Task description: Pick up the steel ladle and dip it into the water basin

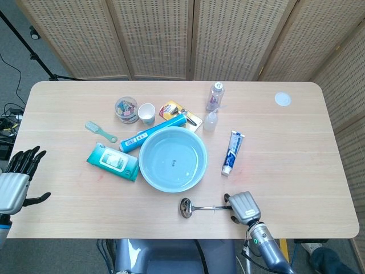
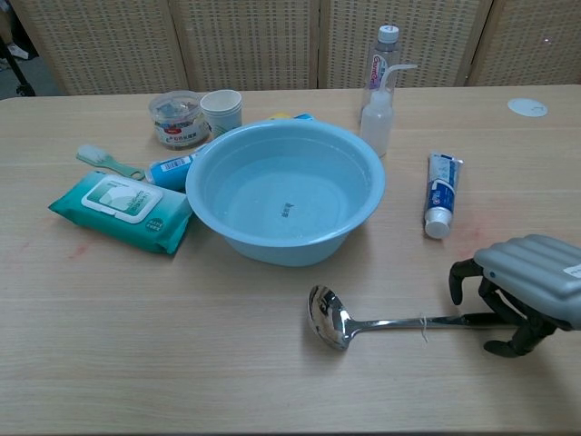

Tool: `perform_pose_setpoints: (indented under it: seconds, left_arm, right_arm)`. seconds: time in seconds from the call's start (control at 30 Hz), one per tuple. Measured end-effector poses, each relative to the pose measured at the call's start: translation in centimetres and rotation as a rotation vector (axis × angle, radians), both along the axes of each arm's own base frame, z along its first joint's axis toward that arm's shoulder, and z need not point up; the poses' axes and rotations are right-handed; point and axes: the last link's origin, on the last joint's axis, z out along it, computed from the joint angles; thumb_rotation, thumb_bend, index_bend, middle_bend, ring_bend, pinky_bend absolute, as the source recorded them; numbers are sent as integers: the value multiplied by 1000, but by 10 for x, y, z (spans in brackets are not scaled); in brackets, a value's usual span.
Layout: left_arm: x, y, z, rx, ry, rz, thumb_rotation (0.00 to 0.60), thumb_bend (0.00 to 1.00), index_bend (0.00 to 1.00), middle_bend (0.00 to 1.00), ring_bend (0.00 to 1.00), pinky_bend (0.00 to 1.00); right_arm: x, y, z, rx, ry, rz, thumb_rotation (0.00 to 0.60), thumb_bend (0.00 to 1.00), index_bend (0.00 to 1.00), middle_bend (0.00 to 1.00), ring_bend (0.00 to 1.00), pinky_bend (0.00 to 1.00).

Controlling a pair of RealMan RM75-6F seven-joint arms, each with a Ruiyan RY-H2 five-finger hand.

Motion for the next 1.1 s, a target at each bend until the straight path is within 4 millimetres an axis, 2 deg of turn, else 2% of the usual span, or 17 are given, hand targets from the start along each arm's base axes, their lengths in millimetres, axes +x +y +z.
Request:
perform_pose_setpoints:
  seconds: [0.33,0.47,0.87,0.97,1.1]
  left_arm:
    - [0,0,-1,0,5,2,600,0,0,0,0,0]
    - [0,0,-1,2,4,4,600,0,0,0,0,0]
    - [-1,1,0,3,1,8,600,0,0,0,0,0]
    - [-1,1,0,3,0,10,600,0,0,0,0,0]
    - [-1,1,0,2,0,12,600,0,0,0,0,0]
  right_arm:
    - [3,-5,-3,-11,-4,-7,600,260,415,789,724,979]
    - [5,-4,-6,-6,-6,-8,600,311,442,790,724,979]
    - [0,-7,-10,5,32,-27,600,340,457,791,724,979]
    - [-2,-7,-11,12,46,-31,600,381,489,791,724,979]
    - [-4,-8,-11,14,45,-37,600,483,617,797,728,979]
